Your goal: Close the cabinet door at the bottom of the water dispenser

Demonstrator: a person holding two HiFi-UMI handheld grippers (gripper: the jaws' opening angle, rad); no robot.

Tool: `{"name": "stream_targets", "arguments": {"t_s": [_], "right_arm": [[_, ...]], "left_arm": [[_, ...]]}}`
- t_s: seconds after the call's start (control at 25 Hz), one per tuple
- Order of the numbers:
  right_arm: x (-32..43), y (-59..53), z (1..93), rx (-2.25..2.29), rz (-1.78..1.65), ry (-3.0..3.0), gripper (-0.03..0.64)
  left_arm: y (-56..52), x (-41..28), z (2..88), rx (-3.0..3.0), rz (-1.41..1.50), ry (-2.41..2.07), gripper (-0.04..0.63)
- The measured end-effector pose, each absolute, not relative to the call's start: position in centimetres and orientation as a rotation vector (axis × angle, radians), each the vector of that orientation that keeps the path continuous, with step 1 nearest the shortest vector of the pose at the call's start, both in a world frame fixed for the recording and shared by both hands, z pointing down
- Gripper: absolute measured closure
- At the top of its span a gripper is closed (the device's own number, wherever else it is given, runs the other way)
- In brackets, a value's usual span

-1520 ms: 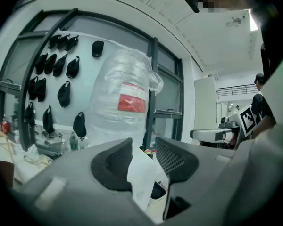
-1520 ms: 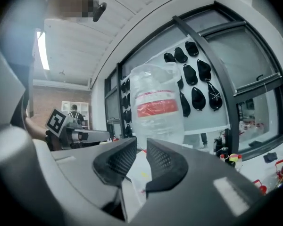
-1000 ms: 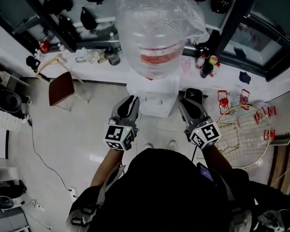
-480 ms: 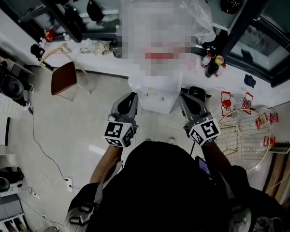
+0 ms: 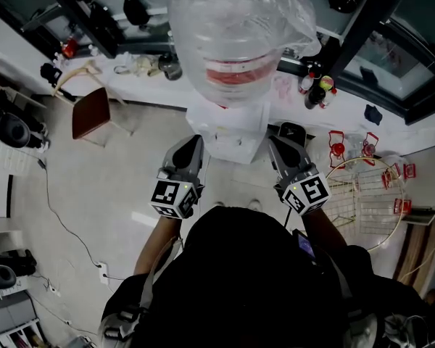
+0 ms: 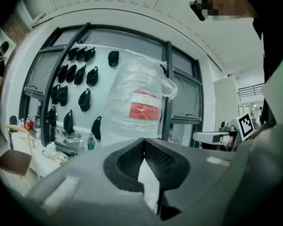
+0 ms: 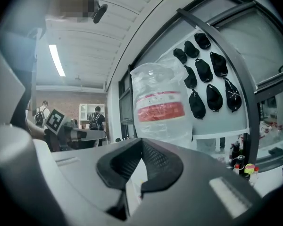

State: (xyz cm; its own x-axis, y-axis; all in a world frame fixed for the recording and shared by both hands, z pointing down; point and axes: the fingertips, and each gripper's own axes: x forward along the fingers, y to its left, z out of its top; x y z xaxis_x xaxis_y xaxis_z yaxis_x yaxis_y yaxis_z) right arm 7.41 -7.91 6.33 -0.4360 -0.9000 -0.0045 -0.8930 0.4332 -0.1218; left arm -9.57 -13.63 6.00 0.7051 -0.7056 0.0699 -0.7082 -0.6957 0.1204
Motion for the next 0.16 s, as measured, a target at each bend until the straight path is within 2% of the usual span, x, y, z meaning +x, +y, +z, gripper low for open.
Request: {"name": "stream_targets", "arguments": {"t_s": [0.16], "right_arm": [[7.99,-7.65,6.63,-1.65,-0.166,2.591,0.611]], "left_arm": [[-13.12,-8.51,6.01,2.797,0.003,-1.098,0.59]]}}
